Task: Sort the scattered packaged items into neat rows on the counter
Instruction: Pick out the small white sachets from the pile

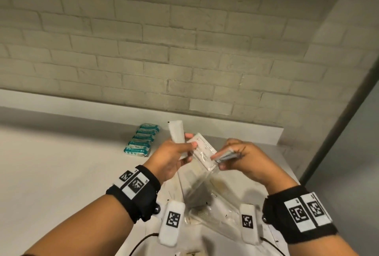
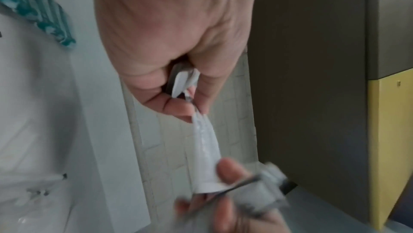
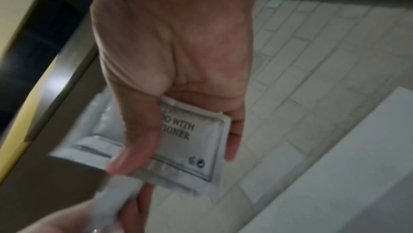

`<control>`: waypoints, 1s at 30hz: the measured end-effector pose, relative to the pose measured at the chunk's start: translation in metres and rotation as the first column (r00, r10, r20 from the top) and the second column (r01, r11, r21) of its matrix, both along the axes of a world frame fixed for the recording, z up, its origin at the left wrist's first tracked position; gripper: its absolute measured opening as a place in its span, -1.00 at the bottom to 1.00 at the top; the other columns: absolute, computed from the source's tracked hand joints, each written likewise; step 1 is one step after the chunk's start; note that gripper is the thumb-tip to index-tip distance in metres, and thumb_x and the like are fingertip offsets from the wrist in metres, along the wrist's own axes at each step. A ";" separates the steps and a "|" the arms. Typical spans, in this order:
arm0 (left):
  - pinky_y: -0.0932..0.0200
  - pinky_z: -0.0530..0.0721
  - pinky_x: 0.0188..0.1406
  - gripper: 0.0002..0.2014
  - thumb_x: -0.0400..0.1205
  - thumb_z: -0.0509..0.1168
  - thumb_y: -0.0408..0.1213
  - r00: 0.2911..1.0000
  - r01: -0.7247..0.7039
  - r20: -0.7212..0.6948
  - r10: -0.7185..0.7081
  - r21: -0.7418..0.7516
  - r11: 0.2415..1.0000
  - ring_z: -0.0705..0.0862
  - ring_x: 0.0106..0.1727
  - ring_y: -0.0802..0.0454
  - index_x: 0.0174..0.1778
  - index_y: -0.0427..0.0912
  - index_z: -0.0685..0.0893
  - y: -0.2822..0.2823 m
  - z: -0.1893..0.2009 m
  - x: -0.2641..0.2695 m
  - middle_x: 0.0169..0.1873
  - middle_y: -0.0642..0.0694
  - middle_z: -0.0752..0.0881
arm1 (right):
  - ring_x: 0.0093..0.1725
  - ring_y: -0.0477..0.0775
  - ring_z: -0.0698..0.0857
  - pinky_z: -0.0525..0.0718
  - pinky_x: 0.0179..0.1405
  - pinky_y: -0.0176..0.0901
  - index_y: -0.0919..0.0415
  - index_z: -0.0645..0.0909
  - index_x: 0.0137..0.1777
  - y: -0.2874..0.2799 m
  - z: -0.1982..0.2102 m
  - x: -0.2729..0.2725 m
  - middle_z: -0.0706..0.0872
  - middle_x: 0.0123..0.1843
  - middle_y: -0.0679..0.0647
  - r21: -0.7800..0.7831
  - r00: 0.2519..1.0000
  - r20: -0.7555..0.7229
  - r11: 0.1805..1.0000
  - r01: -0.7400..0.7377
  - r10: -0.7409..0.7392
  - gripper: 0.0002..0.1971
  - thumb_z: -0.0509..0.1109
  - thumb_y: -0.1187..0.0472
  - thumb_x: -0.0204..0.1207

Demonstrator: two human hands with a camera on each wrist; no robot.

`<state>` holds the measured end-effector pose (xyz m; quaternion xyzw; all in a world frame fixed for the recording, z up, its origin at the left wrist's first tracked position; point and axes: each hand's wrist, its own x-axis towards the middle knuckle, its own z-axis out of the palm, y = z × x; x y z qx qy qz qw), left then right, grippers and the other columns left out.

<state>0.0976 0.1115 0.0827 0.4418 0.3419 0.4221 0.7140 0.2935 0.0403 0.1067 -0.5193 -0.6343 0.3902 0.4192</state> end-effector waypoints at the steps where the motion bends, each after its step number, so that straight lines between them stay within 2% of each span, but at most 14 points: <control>1: 0.29 0.63 -0.43 -0.79 0.58 0.35 -0.51 0.999 -0.036 0.018 0.036 0.020 0.999 0.73 -0.41 0.16 0.06 -0.16 0.64 0.003 0.001 -0.001 -0.33 -0.05 0.80 | -0.12 0.08 0.67 0.72 -0.11 -0.22 0.30 0.73 0.05 -0.002 -0.006 0.002 0.69 -0.14 0.17 -0.092 1.000 -0.004 0.996 0.004 -0.005 -0.65 0.47 0.64 0.33; 3: 0.27 0.65 -0.41 -0.78 0.59 0.34 -0.51 0.996 -0.086 -0.006 0.086 0.075 0.994 0.76 -0.34 0.13 0.09 -0.17 0.68 0.008 0.001 -0.004 -0.26 -0.08 0.82 | -0.07 0.16 0.73 0.73 -0.02 -0.04 0.28 0.67 0.09 -0.006 -0.018 0.005 0.77 -0.07 0.26 -0.184 0.998 -0.022 0.981 0.053 -0.058 -0.72 0.43 0.56 0.44; 4: 0.24 0.66 -0.38 -0.79 0.60 0.34 -0.50 0.994 -0.097 -0.029 0.101 0.102 0.990 0.77 -0.27 0.09 0.09 -0.17 0.69 0.009 0.000 -0.006 -0.22 -0.10 0.82 | -0.08 0.17 0.73 0.71 -0.01 0.00 0.26 0.66 0.08 -0.007 -0.023 0.006 0.78 -0.08 0.25 -0.188 0.995 -0.035 0.979 0.084 -0.092 -0.76 0.42 0.52 0.48; 7: 0.17 0.69 -0.26 -0.82 0.61 0.33 -0.47 0.989 -0.116 -0.079 0.129 0.156 0.981 0.75 -0.17 0.00 0.09 -0.22 0.72 0.010 -0.004 -0.007 -0.15 -0.16 0.82 | -0.20 0.07 0.70 0.67 -0.17 -0.15 0.24 0.62 0.03 -0.009 -0.023 0.008 0.78 -0.22 0.09 -0.173 0.968 -0.145 0.969 0.177 -0.203 -0.85 0.37 0.45 0.54; 10: 0.14 0.74 -0.22 -0.86 0.59 0.36 -0.47 0.982 -0.133 -0.108 0.156 0.197 0.971 0.76 -0.15 -0.05 0.06 -0.31 0.70 0.011 -0.006 -0.004 -0.12 -0.21 0.80 | -0.26 -0.01 0.67 0.69 -0.30 -0.28 0.21 0.60 0.02 -0.006 -0.015 0.008 0.74 -0.24 0.06 -0.154 0.960 -0.190 0.972 0.178 -0.206 -0.87 0.35 0.43 0.57; 14: 0.07 0.82 -0.10 -0.96 0.63 0.31 -0.47 0.968 -0.237 0.112 0.223 0.132 0.962 0.76 -0.07 -0.07 -0.10 -0.30 0.57 0.013 -0.002 -0.001 -0.13 -0.23 0.75 | -0.13 0.06 0.72 0.65 -0.24 -0.28 0.26 0.61 0.16 0.001 -0.017 0.002 0.79 -0.08 0.19 -0.111 0.955 -0.163 0.966 0.233 -0.249 -0.82 0.36 0.33 0.59; 15: 0.07 0.82 -0.07 -0.96 0.64 0.31 -0.45 0.958 -0.256 0.164 0.237 0.107 0.961 0.74 -0.07 -0.05 -0.06 -0.32 0.58 0.013 -0.002 0.000 -0.12 -0.23 0.74 | -0.13 0.04 0.75 0.64 -0.24 -0.31 0.27 0.61 0.19 0.001 -0.019 -0.002 0.80 -0.03 0.24 -0.116 0.959 -0.155 0.968 0.222 -0.238 -0.80 0.37 0.31 0.59; 17: 0.07 0.81 -0.04 -0.84 0.64 0.33 -0.38 0.949 -0.278 0.182 0.258 0.091 0.956 0.74 -0.07 -0.01 0.09 -0.36 0.60 0.013 -0.003 0.003 -0.05 -0.24 0.75 | -0.12 0.00 0.81 0.65 -0.27 -0.36 0.23 0.62 0.20 0.002 -0.024 -0.015 0.80 0.03 0.27 -0.129 0.977 -0.118 0.978 0.162 -0.177 -0.80 0.36 0.27 0.60; 18: 0.06 0.80 -0.03 -0.77 0.64 0.33 -0.35 0.955 -0.271 0.156 0.254 0.100 0.957 0.75 -0.05 -0.02 0.14 -0.42 0.61 0.012 -0.003 0.006 -0.02 -0.25 0.77 | -0.01 0.07 0.82 0.70 -0.21 -0.29 0.19 0.62 0.21 0.005 -0.025 -0.020 0.80 0.07 0.26 -0.125 0.978 -0.125 0.981 0.152 -0.167 -0.80 0.36 0.25 0.60; 20: 0.02 0.77 0.02 -0.77 0.64 0.33 -0.31 0.970 -0.235 0.091 0.225 0.124 0.964 0.77 -0.02 -0.05 0.13 -0.38 0.70 0.005 -0.005 0.013 -0.04 -0.22 0.81 | 0.17 0.19 0.76 0.79 -0.05 -0.01 0.13 0.61 0.26 0.013 -0.024 -0.026 0.78 0.16 0.21 -0.093 0.947 -0.237 0.976 0.199 -0.216 -0.75 0.36 0.23 0.60; 22: 0.05 0.77 -0.01 -0.81 0.64 0.34 -0.30 0.984 -0.180 0.032 0.177 0.127 0.975 0.79 -0.04 -0.04 0.06 -0.30 0.76 -0.003 -0.010 0.020 -0.12 -0.16 0.83 | 0.21 0.23 0.74 0.74 0.08 0.23 0.18 0.61 0.30 0.024 -0.017 -0.028 0.78 0.19 0.21 -0.062 0.869 -0.412 0.960 0.272 -0.273 -0.70 0.37 0.21 0.57; 23: 0.08 0.77 -0.05 -0.82 0.63 0.34 -0.30 0.991 -0.135 0.007 0.135 0.121 0.983 0.80 -0.04 -0.04 0.06 -0.29 0.77 -0.008 -0.013 0.023 -0.12 -0.16 0.84 | 0.21 0.26 0.74 0.70 0.15 0.28 0.22 0.60 0.30 0.029 -0.012 -0.029 0.77 0.19 0.24 -0.056 0.819 -0.499 0.953 0.297 -0.284 -0.69 0.36 0.21 0.57; 26: 0.16 0.73 -0.17 -0.85 0.63 0.35 -0.31 0.998 0.003 -0.070 0.005 0.119 0.993 0.82 -0.10 -0.02 0.05 -0.26 0.75 -0.019 -0.023 0.030 -0.13 -0.17 0.84 | 0.12 0.26 0.77 0.71 0.14 0.23 0.28 0.54 0.29 0.036 -0.004 -0.034 0.77 0.14 0.27 -0.057 0.716 -0.635 0.942 0.332 -0.291 -0.71 0.34 0.37 0.58; 30: 0.21 0.72 -0.27 -0.88 0.64 0.30 -0.40 0.985 0.140 -0.120 -0.125 0.128 0.982 0.79 -0.22 0.02 0.02 -0.21 0.72 -0.027 -0.024 0.030 -0.24 -0.15 0.79 | 0.00 0.17 0.76 0.74 0.03 0.16 0.23 0.41 0.30 0.038 -0.008 -0.040 0.74 0.08 0.19 -0.072 0.723 -0.612 0.933 0.353 -0.321 -0.54 0.42 0.52 0.46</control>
